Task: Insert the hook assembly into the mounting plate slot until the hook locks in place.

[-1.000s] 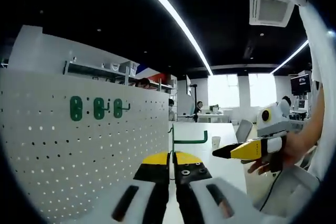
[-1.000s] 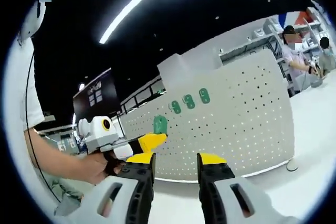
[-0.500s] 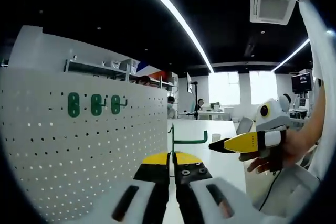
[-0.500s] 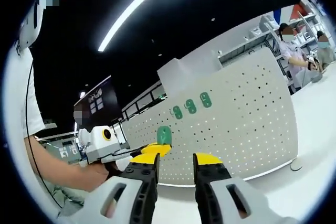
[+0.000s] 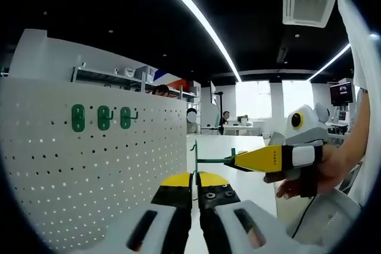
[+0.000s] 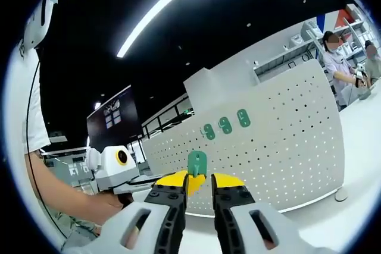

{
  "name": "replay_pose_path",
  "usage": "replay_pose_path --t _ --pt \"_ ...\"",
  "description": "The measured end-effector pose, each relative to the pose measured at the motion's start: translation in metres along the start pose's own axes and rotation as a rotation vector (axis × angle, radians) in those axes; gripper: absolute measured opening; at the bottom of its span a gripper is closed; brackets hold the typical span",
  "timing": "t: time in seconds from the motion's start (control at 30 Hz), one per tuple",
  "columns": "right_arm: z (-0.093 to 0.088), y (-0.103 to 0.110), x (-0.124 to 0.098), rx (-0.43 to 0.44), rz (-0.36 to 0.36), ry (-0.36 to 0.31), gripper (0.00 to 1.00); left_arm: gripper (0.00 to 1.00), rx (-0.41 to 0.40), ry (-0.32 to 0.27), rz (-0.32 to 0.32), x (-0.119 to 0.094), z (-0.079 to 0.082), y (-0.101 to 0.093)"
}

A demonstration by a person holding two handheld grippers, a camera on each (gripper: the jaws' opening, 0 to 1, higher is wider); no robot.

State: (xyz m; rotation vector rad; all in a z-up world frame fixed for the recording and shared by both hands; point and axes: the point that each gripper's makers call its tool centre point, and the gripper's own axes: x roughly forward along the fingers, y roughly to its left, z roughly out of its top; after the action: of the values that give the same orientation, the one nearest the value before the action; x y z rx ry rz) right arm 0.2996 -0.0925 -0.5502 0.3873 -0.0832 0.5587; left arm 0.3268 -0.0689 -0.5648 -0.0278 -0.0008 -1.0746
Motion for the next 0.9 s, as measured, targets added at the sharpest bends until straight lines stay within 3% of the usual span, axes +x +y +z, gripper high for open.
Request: replay_pose_path --t 0.9 --pt "-0.005 0.002 0.018 -0.034 -0.016 0.039 0.03 0.02 -0.009 0.002 0.007 0.001 -0.003 -0.013"
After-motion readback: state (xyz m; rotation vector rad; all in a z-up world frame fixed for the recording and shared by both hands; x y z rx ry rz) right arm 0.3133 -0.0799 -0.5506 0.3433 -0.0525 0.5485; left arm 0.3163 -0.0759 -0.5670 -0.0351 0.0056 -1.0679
